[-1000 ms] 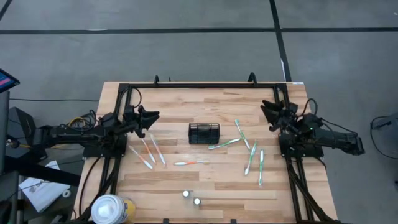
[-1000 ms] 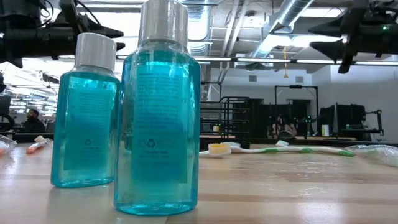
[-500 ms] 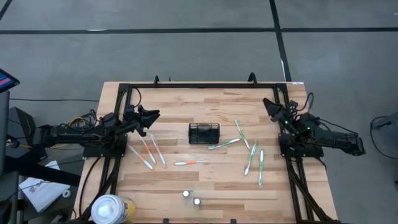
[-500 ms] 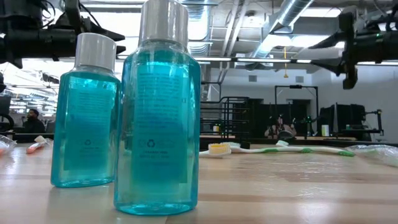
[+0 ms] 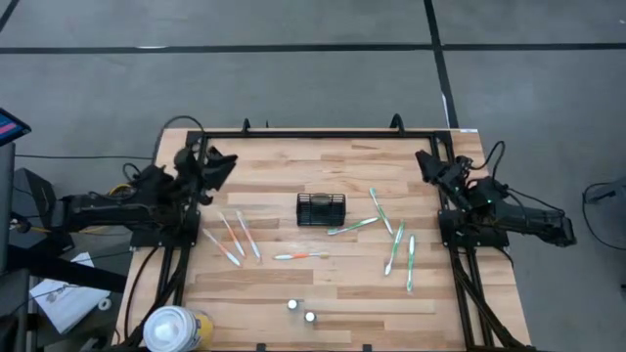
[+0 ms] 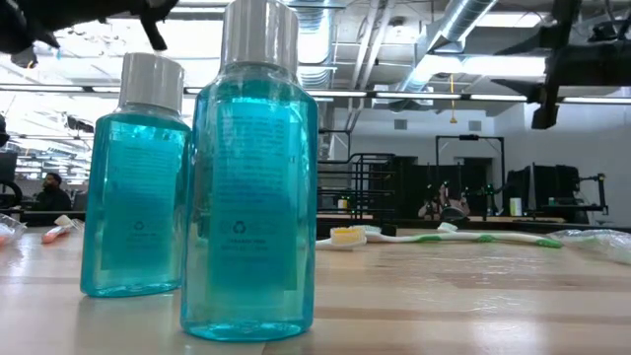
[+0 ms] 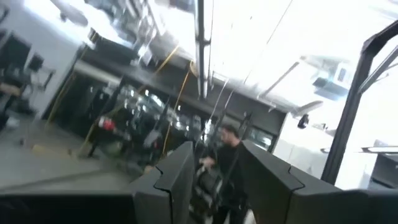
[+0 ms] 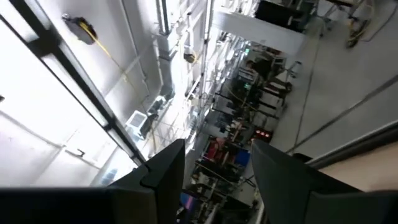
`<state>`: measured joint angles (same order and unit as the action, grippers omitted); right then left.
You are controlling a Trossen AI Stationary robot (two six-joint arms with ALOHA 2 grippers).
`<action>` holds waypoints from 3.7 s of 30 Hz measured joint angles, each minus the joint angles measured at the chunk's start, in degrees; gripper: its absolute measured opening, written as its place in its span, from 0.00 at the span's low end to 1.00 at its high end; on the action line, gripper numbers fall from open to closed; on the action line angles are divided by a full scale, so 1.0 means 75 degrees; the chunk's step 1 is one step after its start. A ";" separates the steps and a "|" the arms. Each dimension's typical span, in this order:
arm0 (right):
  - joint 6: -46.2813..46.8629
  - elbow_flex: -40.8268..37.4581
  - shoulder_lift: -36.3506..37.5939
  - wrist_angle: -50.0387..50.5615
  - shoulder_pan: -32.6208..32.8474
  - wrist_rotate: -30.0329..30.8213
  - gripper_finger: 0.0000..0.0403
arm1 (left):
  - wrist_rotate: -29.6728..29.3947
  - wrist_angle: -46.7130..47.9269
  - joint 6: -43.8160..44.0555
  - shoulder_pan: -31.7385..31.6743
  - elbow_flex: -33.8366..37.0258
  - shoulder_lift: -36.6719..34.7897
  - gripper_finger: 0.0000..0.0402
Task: Pick & Place toothbrushing station
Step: Put the green toothbrush into the wire organizer
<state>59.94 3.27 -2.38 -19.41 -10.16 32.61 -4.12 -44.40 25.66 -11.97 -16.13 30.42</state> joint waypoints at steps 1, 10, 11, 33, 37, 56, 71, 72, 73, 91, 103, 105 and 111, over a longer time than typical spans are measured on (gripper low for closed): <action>0.0028 0.0000 -0.0063 0.0047 0.0017 -0.0089 0.44 | -0.0001 0.0010 -0.0063 0.0000 -0.0062 0.0003 0.32; 0.1079 -0.0009 -0.0673 0.0878 0.0144 -0.0167 0.46 | -0.0062 0.0556 0.0081 0.0000 -0.0069 0.0182 0.32; 0.1168 -0.0009 -0.0715 0.0902 0.0146 -0.0172 0.46 | -0.0061 0.0554 0.0172 0.0000 -0.0070 0.0246 0.32; -0.2174 0.1610 -0.4361 -0.4100 0.0085 -0.1773 0.41 | 0.1090 -0.1556 0.1650 -0.0216 -0.0669 0.0911 0.32; -0.4085 0.3505 -0.5709 -0.2932 0.0035 -0.1745 0.37 | 0.1981 0.0071 0.1404 -0.0216 -0.2229 0.0972 0.32; -0.4864 1.2341 -1.0259 1.2401 -0.1496 -0.0979 0.35 | -0.2401 1.2244 -0.2196 -0.1090 -0.6451 0.3019 0.36; -0.3253 0.8031 -1.0260 1.0056 -0.1519 -0.2449 0.40 | -0.1933 1.1697 -0.1245 -0.1597 -0.4351 0.2818 0.44; -0.3096 0.7667 -1.0137 0.9957 -0.1576 -0.2602 0.40 | -0.1874 1.1443 -0.1135 -0.1571 -0.4164 0.2689 0.43; -0.2923 0.7330 -1.0021 0.9763 -0.1624 -0.2729 0.40 | -0.1847 1.1274 -0.1041 -0.1568 -0.4010 0.2582 0.43; -0.2039 0.5524 -1.0032 0.7878 -0.1669 -0.3896 0.43 | -0.1325 1.1034 -0.0631 -0.1757 -0.3156 0.2625 0.42; -0.2136 0.5543 -1.1592 0.6611 -0.1663 -0.4506 0.42 | -0.1284 1.0966 -0.0626 -0.1775 -0.3149 0.2625 0.42; -0.2213 0.5603 -1.1749 0.6657 -0.1663 -0.4555 0.42 | -0.1280 1.0968 -0.0631 -0.1775 -0.3149 0.2625 0.42; -0.2229 0.5666 -1.1848 0.6490 -0.1696 -0.4558 0.42 | -0.1280 1.0967 -0.0643 -0.1775 -0.3143 0.2623 0.42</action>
<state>43.22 45.76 -91.24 29.26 -22.88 -1.58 -13.72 37.86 20.84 -25.28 -39.70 50.10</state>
